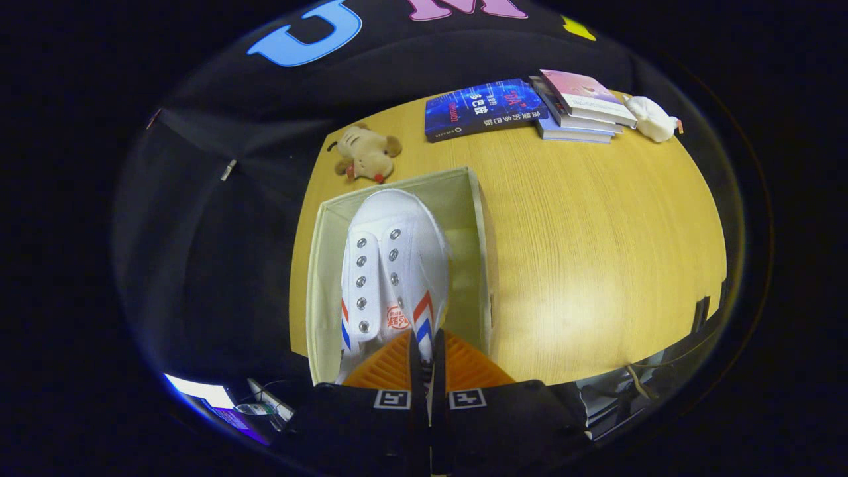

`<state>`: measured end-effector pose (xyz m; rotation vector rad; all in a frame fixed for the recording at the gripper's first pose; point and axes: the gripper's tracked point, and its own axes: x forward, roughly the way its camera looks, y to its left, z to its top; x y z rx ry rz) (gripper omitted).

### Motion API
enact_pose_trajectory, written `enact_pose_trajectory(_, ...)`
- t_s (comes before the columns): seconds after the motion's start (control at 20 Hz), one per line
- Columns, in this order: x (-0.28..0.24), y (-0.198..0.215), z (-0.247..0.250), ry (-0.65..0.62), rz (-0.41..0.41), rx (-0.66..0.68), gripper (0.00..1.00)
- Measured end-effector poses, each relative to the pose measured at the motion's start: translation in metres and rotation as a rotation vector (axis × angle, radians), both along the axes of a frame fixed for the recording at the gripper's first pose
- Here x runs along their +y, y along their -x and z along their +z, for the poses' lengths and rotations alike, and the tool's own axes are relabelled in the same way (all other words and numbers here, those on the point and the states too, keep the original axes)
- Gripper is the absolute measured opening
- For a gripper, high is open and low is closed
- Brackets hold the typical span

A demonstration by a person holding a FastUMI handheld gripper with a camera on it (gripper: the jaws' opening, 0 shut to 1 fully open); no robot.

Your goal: Open the storage box then place both shoes into the box .Put the left shoe in first, then the right shoe, with the right side of both shoes facing outward in a uniform manner.

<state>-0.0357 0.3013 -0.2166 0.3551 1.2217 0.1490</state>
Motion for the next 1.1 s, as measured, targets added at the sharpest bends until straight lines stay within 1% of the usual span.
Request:
enact_pose_trajectory(0.15,-0.002,0.0,-0.018,0.095,-0.002,0.022,0.06)
enact_pose_trajectory(0.2,-0.003,-0.001,-0.021,0.128,-0.003,0.023,0.1)
enact_pose_trajectory(0.25,-0.003,0.0,-0.024,0.149,0.002,0.027,0.1)
enact_pose_trajectory(0.35,0.001,-0.001,-0.025,0.173,0.014,0.013,0.16)
enact_pose_trajectory(0.45,0.011,-0.004,-0.018,0.15,0.025,-0.017,0.26)
enact_pose_trajectory(0.55,0.016,-0.01,-0.002,0.121,0.036,-0.063,0.32)
enact_pose_trajectory(0.6,0.018,-0.013,0.006,0.105,0.05,-0.085,0.49)
enact_pose_trajectory(0.65,0.018,-0.015,0.014,0.102,0.061,-0.108,0.62)
enact_pose_trajectory(0.7,0.016,-0.016,0.022,0.103,0.071,-0.137,0.83)
enact_pose_trajectory(0.8,0.008,-0.019,0.038,0.118,0.088,-0.195,0.93)
enact_pose_trajectory(0.9,-0.004,-0.023,0.056,0.141,0.093,-0.265,1.0)
enact_pose_trajectory(1.1,-0.034,-0.038,0.1,0.178,0.083,-0.415,0.99)
